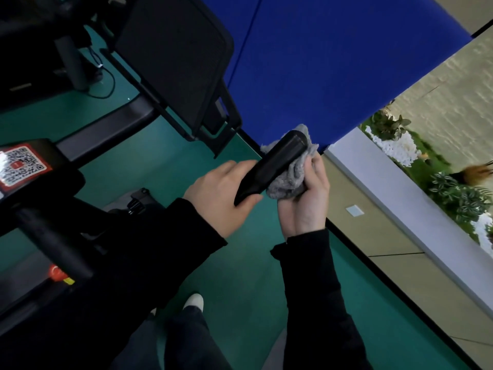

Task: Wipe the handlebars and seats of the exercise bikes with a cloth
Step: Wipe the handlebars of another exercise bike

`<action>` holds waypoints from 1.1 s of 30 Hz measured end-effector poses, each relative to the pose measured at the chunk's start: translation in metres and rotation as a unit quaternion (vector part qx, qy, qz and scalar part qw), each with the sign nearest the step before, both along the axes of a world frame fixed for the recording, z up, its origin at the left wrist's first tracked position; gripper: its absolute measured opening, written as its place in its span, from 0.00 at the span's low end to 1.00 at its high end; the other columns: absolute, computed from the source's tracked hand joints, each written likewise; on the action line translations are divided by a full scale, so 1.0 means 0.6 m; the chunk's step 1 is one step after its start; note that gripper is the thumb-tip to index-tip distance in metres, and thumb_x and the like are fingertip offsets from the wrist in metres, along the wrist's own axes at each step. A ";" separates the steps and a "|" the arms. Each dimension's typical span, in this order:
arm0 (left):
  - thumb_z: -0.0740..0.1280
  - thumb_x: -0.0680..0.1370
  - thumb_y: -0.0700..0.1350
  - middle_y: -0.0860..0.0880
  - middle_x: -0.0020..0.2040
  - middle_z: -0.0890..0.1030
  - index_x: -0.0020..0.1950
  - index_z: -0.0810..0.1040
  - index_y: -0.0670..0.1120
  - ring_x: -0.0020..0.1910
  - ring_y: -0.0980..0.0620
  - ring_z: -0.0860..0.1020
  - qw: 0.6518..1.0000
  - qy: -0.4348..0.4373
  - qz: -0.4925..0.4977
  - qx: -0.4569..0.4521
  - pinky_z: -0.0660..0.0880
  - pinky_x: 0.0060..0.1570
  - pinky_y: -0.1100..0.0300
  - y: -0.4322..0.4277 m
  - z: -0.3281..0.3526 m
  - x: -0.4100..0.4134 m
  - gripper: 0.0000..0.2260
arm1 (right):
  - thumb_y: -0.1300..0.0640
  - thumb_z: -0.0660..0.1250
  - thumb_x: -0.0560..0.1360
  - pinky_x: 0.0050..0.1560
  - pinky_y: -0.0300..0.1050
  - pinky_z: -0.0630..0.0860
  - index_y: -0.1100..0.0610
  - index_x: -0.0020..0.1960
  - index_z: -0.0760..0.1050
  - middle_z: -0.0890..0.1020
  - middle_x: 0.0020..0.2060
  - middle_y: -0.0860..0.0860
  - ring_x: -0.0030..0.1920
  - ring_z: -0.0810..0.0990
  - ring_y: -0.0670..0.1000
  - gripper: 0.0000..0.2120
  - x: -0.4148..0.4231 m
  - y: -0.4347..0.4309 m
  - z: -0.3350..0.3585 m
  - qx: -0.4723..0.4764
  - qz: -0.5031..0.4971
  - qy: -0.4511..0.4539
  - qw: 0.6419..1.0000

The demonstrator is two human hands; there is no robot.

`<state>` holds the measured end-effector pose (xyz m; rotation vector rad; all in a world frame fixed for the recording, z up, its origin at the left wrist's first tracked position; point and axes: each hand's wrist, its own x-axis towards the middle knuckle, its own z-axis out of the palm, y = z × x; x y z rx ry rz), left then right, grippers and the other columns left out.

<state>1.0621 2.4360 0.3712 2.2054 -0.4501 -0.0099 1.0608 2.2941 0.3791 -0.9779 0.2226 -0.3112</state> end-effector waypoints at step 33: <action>0.67 0.76 0.50 0.46 0.59 0.77 0.69 0.70 0.47 0.55 0.46 0.75 0.996 -0.030 -0.076 0.025 0.70 0.55 0.55 0.041 -0.003 -0.014 0.22 | 0.58 0.66 0.71 0.50 0.47 0.77 0.49 0.46 0.78 0.82 0.43 0.49 0.46 0.80 0.50 0.06 -0.156 0.009 -0.034 -0.305 -0.136 0.141 0.932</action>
